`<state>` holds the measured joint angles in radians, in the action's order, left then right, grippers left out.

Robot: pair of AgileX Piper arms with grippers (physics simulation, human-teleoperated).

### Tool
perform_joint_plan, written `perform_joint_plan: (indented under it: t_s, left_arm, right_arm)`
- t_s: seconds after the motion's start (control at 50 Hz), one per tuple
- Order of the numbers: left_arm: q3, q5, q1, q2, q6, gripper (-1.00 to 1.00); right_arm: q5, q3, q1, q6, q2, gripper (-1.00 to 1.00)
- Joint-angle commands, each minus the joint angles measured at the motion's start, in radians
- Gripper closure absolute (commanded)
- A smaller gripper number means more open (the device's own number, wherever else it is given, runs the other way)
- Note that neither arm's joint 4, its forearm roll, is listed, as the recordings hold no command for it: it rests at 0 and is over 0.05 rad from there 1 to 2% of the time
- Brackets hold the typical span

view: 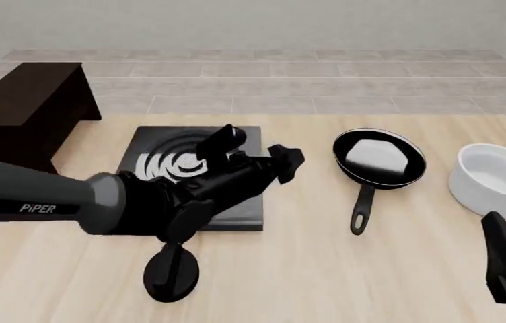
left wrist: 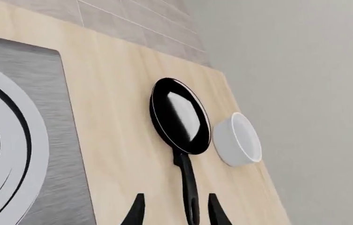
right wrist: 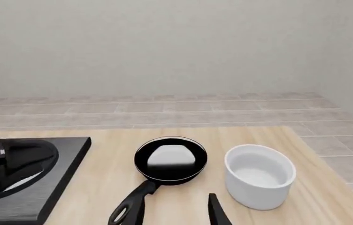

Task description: Put the frying pan on top of the cabinet.

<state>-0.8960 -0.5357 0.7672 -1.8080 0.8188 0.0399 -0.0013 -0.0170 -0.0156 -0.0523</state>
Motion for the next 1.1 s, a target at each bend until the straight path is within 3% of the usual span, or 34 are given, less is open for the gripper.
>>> perform_joint_plan:
  t_s: [0.02,0.44,1.1]
  left_arm:
    - [-0.090,0.051,-0.010,-0.087,0.002,-1.00]
    - [-0.222,0.143,0.020,-0.182,-0.014,-1.00]
    - [-0.275,0.151,0.089,-0.269,0.022,-1.00]
  right_arm:
    - [0.005,0.001,-0.003,-0.006,-0.002,-1.00]
    - [0.002,0.001,-0.004,-0.013,0.007,-1.00]
    - [0.004,0.000,-0.004,-0.016,0.004,-1.00]
